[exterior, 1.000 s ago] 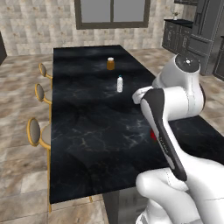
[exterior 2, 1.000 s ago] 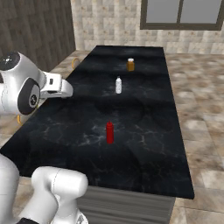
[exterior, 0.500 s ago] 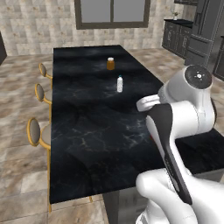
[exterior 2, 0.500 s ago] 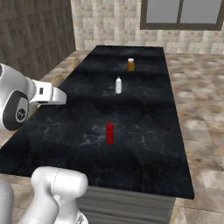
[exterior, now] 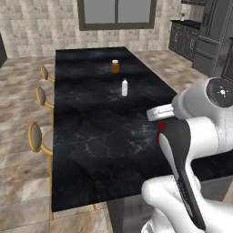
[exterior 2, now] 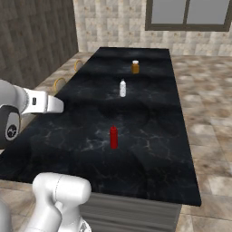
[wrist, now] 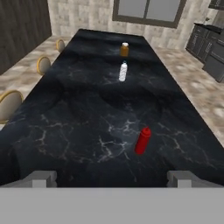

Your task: Move the ketchup and shaker from the cabinet to the dining counter.

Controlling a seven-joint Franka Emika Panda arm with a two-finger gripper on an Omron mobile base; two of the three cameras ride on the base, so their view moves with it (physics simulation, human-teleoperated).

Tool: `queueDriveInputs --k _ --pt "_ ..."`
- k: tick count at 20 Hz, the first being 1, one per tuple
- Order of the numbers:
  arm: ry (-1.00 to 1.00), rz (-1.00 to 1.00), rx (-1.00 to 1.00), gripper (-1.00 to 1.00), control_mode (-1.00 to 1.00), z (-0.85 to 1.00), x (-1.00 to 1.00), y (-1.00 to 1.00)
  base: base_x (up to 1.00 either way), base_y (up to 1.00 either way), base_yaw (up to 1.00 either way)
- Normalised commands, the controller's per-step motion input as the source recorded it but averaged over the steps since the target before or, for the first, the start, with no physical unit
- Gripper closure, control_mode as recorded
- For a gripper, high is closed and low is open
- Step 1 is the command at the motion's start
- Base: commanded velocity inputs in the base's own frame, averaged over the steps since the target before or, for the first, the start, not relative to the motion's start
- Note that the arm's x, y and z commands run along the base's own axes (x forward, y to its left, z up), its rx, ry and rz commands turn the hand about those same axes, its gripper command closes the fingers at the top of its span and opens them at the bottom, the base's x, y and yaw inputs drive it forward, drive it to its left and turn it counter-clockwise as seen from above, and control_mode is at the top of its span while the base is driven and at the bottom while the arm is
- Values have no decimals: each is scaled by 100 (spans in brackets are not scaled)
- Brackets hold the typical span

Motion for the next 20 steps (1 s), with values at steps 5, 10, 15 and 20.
queueDriveInputs --k 5,10,15,20 --pt "-2 0 0 -100 -100 10 -32 -18 0 0 0" --pt "0 0 0 -100 100 4 -12 -19 0 -4 0" --pt "0 0 0 -100 100 0 0 0 0 -5 0" --pt "0 0 0 -100 100 0 0 0 -10 -3 -2"
